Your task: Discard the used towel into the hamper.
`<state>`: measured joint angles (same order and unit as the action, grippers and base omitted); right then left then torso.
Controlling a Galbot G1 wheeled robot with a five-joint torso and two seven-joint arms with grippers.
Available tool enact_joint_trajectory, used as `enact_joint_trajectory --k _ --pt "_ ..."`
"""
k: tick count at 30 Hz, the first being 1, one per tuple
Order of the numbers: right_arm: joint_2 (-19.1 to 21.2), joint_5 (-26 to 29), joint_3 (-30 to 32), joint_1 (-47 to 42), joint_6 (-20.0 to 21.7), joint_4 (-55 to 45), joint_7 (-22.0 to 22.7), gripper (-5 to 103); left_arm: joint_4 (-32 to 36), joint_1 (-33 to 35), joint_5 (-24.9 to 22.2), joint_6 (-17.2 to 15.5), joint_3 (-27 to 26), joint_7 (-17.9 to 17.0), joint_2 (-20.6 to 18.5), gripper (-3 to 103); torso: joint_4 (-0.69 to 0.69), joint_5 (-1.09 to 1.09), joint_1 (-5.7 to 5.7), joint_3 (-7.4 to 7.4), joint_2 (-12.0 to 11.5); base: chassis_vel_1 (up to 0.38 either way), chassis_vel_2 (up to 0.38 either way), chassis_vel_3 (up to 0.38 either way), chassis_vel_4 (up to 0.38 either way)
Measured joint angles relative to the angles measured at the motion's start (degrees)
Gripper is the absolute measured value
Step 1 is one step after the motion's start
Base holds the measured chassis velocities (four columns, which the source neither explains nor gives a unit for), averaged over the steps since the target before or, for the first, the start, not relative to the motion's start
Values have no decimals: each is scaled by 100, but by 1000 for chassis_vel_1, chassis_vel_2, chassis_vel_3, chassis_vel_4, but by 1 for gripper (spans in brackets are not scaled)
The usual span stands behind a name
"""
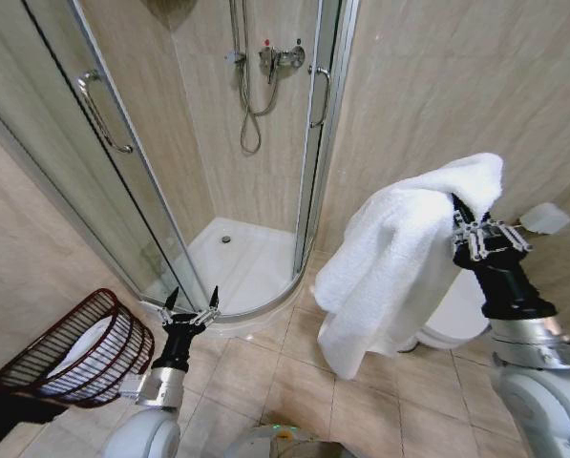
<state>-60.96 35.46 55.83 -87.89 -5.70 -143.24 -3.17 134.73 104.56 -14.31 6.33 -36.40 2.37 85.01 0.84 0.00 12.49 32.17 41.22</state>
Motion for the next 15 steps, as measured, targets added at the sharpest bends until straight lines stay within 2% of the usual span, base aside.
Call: enact_joint_trajectory --k 15 --pt "46 10 24 33 -5 0 8 13 0 0 0 0 0 0 0 100 0 0 146 210 353 0 0 0 0"
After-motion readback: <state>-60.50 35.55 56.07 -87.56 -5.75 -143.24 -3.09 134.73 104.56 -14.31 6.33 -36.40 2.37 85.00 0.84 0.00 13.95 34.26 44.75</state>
